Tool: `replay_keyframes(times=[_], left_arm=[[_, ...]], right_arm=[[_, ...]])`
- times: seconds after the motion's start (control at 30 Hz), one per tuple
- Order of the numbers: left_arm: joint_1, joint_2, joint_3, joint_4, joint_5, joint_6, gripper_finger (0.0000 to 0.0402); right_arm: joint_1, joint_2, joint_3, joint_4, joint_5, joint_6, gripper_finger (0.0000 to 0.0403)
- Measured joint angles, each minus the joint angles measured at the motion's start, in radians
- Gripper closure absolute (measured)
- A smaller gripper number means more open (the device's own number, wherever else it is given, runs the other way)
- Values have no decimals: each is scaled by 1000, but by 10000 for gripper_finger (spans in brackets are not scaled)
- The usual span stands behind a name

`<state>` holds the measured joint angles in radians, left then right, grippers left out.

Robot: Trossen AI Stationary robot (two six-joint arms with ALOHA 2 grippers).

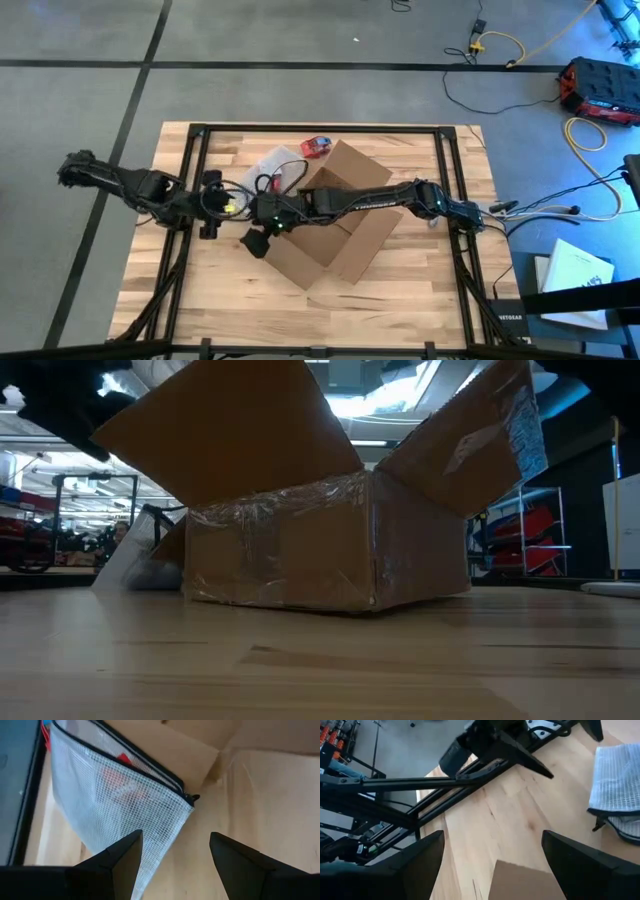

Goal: Unpack boxes
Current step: Close the transparent zip bag

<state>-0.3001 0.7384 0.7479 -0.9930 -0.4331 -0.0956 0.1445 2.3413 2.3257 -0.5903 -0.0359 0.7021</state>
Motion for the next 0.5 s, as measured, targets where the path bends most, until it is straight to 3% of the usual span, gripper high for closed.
replay_keyframes(times=[0.13,0.3,0.5], left_arm=[[-66,-102,4,-10,-61,-33,181],[-107,-236,5,-12,-63,-34,181],[-120,-355,4,0,46,2,181]], right_arm=[[31,0,0,18,56,16,96],[58,0,0,63,110,42,124],[75,0,0,156,159,65,144]])
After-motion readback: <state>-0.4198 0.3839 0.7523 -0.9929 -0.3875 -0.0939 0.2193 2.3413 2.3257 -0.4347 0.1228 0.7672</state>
